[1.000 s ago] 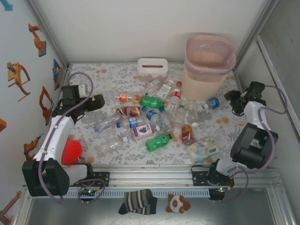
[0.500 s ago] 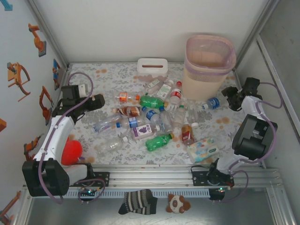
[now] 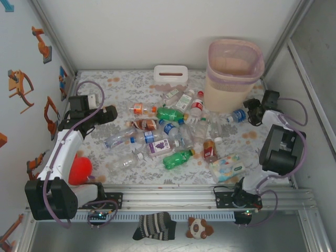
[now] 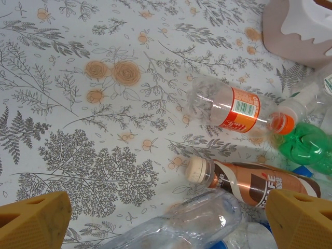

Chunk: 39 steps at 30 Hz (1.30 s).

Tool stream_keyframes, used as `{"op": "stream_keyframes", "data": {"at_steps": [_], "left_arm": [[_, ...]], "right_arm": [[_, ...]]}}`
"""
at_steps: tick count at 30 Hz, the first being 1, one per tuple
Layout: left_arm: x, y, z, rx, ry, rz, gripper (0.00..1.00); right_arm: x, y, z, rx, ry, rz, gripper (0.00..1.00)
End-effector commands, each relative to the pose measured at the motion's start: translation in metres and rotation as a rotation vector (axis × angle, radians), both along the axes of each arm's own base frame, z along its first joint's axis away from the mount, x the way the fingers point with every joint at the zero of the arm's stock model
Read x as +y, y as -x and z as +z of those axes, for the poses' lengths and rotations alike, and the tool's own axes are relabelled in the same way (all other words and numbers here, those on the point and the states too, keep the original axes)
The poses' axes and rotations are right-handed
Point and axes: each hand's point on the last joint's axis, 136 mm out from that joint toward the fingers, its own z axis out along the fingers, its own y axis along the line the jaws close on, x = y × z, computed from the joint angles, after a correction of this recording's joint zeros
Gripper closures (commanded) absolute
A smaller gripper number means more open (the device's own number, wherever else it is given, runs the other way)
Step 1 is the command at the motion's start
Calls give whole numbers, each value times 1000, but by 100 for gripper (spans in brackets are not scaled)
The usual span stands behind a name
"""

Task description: Put the plastic bottles in the bin

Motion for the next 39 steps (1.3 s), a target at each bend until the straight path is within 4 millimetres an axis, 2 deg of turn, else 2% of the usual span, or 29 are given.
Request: {"op": "stream_keyframes", "data": {"at_steps": [1, 4, 9, 22, 26, 33, 39], "left_arm": [[-3, 2, 4, -8, 12, -3, 4], [-3, 2, 4, -9, 11, -2, 4], [-3, 2, 4, -8, 14, -3, 4], [0, 1, 2, 0, -2, 7, 4], [0, 2, 1, 4, -4, 6, 4], [1, 2, 2, 1, -10, 10, 4], [-1, 1, -2, 14, 4, 3, 4]], "right_arm": [[-4, -15, 0, -20, 5, -70, 28], [-9, -13, -10, 3, 8, -115, 25], [-12, -16, -25, 38, 4, -126, 24], [-10, -14, -52, 85, -9, -114, 30], [-10, -10, -47, 73, 1, -117, 34], [-11, -3, -25, 49, 37, -100, 41], [-8, 9, 5, -5, 61, -93, 43]]}}
